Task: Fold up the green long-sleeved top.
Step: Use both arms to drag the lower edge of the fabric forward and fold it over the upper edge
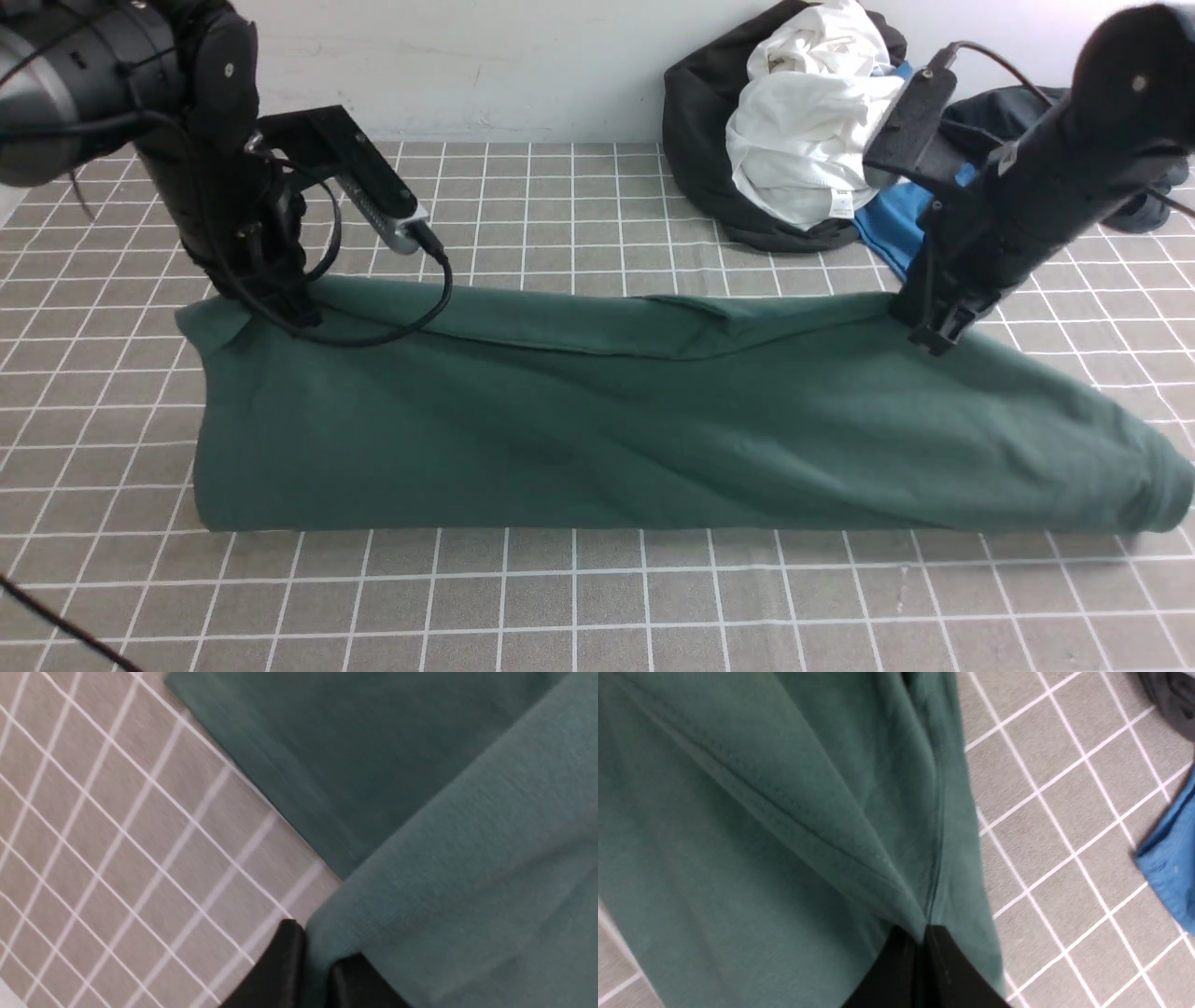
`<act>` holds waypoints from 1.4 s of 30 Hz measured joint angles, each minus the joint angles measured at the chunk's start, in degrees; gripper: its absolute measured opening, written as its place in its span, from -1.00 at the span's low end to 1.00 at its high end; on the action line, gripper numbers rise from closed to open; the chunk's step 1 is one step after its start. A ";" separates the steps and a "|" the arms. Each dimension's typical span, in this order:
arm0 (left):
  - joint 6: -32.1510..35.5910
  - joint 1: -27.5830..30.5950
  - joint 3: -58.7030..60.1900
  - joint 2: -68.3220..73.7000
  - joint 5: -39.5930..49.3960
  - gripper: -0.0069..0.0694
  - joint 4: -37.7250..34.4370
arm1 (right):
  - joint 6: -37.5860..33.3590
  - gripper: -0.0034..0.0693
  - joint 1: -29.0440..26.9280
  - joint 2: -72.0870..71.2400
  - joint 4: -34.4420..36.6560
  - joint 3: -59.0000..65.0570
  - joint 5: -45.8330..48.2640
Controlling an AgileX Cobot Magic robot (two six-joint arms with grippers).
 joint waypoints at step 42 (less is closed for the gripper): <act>-16.26 0.76 -17.03 15.08 5.05 -0.59 -6.20 | 12.85 -0.13 13.52 20.53 11.13 -10.50 -9.68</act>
